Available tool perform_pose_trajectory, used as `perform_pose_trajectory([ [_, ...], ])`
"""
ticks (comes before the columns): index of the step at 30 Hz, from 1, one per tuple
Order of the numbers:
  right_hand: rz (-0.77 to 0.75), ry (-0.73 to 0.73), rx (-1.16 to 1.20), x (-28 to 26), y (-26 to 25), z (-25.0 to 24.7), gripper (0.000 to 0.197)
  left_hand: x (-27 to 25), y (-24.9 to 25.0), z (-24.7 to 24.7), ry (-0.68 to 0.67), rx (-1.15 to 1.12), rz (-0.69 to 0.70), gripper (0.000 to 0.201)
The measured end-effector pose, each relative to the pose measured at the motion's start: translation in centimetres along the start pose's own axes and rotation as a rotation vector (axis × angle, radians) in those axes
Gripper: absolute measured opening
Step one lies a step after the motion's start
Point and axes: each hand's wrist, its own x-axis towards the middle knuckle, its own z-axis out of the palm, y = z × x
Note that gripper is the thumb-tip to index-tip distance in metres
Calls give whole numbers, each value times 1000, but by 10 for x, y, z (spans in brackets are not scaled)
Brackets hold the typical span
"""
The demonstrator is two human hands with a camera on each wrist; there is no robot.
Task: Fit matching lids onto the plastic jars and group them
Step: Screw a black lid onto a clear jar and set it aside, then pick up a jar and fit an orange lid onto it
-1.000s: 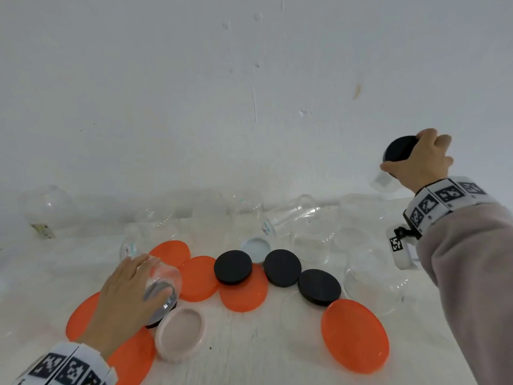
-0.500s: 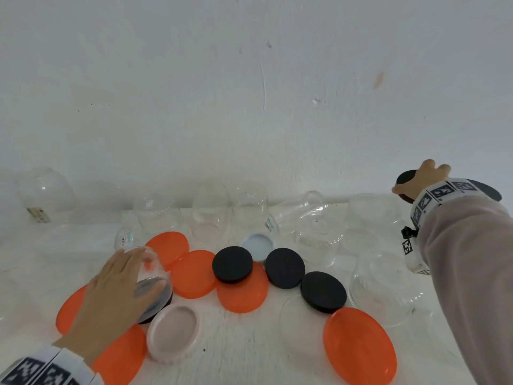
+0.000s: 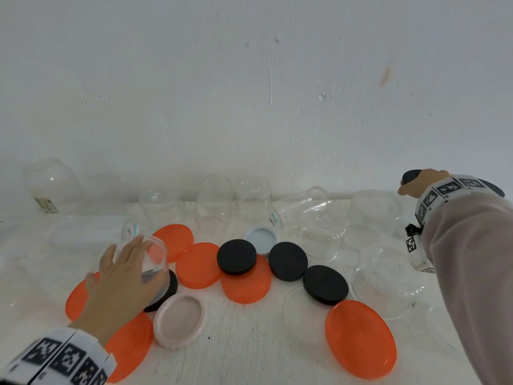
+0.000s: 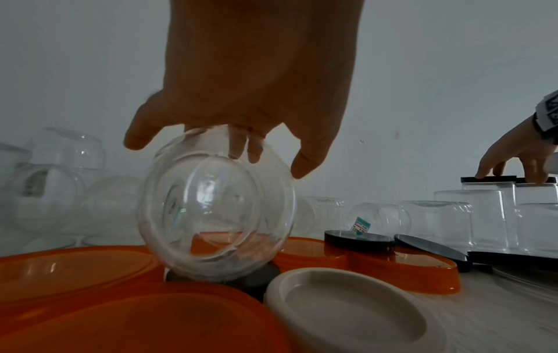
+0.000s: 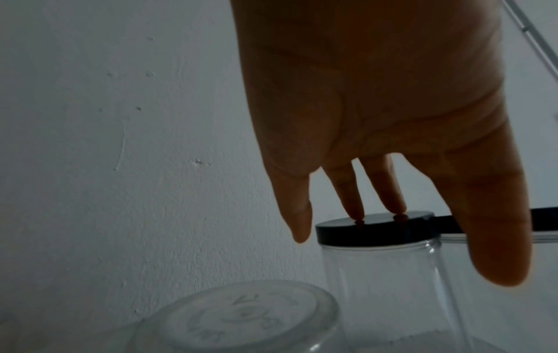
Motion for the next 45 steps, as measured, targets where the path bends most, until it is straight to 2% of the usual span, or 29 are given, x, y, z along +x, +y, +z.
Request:
perform_pose_trajectory([
  [2,-67,-20,0,-4,3,-1,26,3,-3,4,-22,-46,-30,63],
  [4,-102,-24,5,-13,3,-4,27,5,-3,5,-40,-73,6,62],
  [7,-106,-44,-9,-29,-3,-11,30,7,1,1,24,-59,62,59],
  [11,-152,-41,28,-58,-19,-23,42,7,11,-9,8,-71,-38,55],
  [14,-294,10,73,-93,-34,-23,54,3,17,-14,-23,-151,-132,55],
  [16,-406,21,100,-121,-42,-12,53,2,18,-14,-35,-168,-188,63],
  [19,-583,23,66,-161,-47,14,48,2,18,-14,-50,-207,-265,86],
  [24,-763,-151,-84,-207,-44,59,49,4,14,-13,-104,-307,-391,101],
  [27,-767,-283,-147,-221,-39,77,60,7,9,-16,-122,-353,-391,106],
  [31,-700,-434,-261,-229,-30,92,86,8,0,-21,-106,-495,-406,110],
  [34,-679,-473,-283,-233,-27,97,101,5,-1,-24,-96,-602,-425,114],
  [36,-664,-481,-301,-237,-26,97,110,2,2,-26,-159,-732,-480,117],
  [38,-647,-495,-341,-241,-25,96,118,-4,10,-30,-290,-960,-540,109],
  [39,-642,-502,-372,-243,-26,95,121,-9,14,-33,-369,-1029,-548,98],
  [42,-640,-513,-449,-247,-26,93,128,-21,25,-39,-552,-1124,-516,54],
  [45,-660,-494,-439,-248,-24,93,126,-36,35,-40,-653,-1205,-477,38],
])
